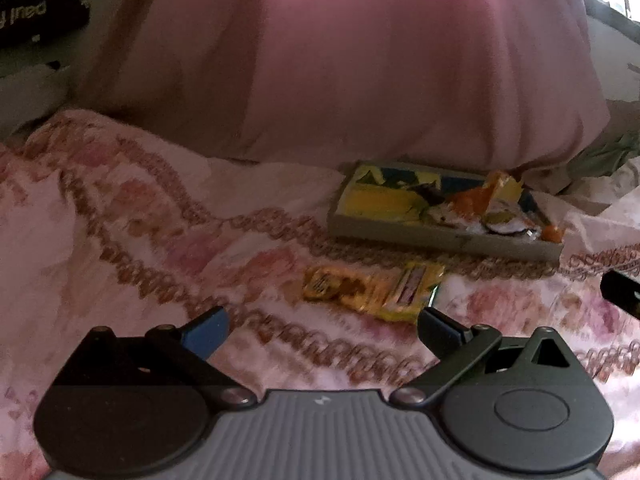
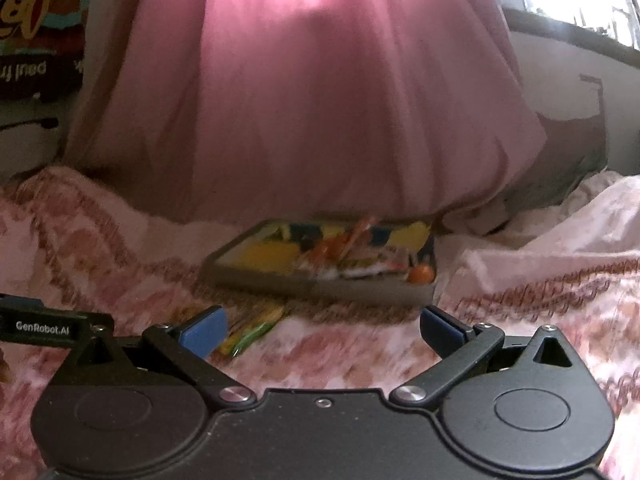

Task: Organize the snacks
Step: 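Move both open tools over the gold candy and yellow wafer bar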

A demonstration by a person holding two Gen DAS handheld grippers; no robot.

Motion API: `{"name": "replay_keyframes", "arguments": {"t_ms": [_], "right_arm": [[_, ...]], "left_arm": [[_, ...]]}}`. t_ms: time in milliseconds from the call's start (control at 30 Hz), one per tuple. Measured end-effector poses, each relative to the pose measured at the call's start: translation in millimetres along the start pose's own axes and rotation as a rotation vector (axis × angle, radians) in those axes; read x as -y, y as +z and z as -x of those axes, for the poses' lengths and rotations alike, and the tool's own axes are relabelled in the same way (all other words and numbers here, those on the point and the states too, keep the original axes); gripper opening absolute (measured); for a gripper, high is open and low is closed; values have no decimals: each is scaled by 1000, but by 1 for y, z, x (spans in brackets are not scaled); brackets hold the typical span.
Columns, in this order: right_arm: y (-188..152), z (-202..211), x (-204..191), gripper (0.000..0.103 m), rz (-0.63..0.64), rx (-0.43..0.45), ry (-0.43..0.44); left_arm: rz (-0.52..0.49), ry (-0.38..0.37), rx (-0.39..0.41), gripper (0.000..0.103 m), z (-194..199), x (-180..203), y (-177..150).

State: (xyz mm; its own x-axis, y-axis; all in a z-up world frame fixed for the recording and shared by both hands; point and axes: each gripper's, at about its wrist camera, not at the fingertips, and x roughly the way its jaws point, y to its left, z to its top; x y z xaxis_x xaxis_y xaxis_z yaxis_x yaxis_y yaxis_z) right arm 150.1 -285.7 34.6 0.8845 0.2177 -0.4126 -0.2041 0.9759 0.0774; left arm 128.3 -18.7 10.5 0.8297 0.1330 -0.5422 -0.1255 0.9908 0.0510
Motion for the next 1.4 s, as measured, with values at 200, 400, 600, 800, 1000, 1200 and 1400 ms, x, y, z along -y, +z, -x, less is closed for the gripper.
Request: {"name": "replay_keyframes", "arguments": {"t_ms": [200,400,600,800,1000,1200,1400], "right_arm": [[-16,6,-20,102,18,-62,2],[-26,2,-36,102,56,-104,9],[-31,-13,-48,102,97,-142,16],[-32,-32,-55,102,117,-165,33],[-30,-49,-58,102,127,-168,64],[-24,-72,-60,102,146,-155,92],[-20,-105,-59,102,142,-177,118]], "left_arm": [[55,13,-22,102,6,-28,-24],[95,2,-111,102,-13,-49,-37],[144,26,-124,102,-32,-70,-40],[182,49,-126,102,-50,-85,-38],[221,74,-126,102,-64,-96,-34],[241,96,-131,102,-81,-100,-25],[216,88,-152,102,-107,-88,-8]]}}
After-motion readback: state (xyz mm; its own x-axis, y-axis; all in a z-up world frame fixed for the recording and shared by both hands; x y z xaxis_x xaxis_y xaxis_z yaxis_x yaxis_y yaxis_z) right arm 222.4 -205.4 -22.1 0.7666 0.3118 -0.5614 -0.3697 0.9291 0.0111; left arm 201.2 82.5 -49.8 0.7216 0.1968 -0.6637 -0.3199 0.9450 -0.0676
